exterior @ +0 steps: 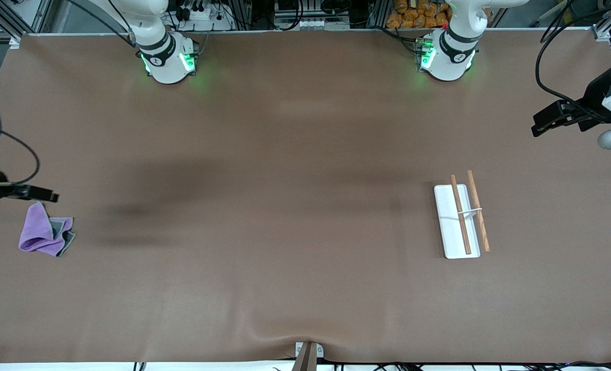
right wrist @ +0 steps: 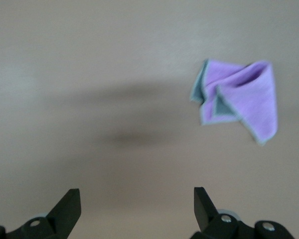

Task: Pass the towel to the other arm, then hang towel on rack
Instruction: 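Move the right gripper down toward the purple towel, then close the right gripper on the purple towel's corner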

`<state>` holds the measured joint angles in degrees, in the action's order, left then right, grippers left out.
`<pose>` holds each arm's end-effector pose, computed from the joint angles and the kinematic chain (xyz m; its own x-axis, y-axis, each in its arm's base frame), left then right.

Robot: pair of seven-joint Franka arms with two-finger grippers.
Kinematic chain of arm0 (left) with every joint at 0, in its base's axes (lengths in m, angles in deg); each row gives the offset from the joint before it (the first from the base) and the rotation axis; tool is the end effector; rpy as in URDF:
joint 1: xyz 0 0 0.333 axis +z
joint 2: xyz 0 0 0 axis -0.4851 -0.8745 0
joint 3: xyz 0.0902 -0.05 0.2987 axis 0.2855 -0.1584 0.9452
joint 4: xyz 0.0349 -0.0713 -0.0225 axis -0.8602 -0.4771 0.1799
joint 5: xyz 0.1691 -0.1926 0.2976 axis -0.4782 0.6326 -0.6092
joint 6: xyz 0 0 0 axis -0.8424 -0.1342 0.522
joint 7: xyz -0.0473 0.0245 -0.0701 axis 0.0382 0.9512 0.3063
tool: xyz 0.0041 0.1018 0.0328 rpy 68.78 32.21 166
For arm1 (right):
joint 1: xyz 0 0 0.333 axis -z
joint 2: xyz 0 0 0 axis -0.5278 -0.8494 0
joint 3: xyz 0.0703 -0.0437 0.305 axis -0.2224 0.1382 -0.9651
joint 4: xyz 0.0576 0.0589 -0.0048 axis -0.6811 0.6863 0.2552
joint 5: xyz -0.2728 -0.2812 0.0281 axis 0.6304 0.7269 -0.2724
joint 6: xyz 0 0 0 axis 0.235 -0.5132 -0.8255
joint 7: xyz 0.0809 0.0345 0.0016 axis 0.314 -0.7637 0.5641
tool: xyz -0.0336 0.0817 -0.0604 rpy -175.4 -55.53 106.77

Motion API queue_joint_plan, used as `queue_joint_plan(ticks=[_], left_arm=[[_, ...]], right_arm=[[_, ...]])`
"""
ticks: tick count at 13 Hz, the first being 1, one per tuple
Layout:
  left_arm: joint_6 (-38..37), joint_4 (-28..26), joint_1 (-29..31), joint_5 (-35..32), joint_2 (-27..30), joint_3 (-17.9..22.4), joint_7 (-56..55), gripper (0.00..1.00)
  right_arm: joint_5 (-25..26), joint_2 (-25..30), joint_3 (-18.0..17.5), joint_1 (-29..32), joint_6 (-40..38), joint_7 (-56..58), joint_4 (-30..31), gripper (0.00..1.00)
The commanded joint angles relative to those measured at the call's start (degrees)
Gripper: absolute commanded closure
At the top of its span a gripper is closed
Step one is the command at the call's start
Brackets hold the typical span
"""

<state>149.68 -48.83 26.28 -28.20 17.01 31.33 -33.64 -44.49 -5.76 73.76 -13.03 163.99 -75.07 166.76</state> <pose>0.5515 -0.0459 0.6392 0.9925 0.1067 -0.0592 0.1061 -0.9943 -0.0128 0.6303 -0.1782 0.4257 0.9914 -0.0911 -0.0943 -0.0962 -0.9940 -0.0516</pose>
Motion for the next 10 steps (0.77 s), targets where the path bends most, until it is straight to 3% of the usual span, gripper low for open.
queue_joint_plan(ticks=[1, 5, 10], left_arm=[[-0.2, 0.4, 0.3, -0.3, -0.1, -0.1, 1.2, 0.00], [-0.4, 0.4, 0.2, -0.2, 0.2, -0.2, 1.3, 0.00], [-0.4, 0.4, 0.2, -0.2, 0.3, -0.2, 1.3, 0.00]], right_arm=[[-0.4, -5.4, -1.1, 5.7, 6.0, 9.1, -1.0, 0.00], [-0.6, -9.5, -1.3, 7.4, 10.0, 13.1, -1.2, 0.00], [-6.6, -11.0, -1.4, 9.7, 23.7, 26.4, -1.7, 0.00]])
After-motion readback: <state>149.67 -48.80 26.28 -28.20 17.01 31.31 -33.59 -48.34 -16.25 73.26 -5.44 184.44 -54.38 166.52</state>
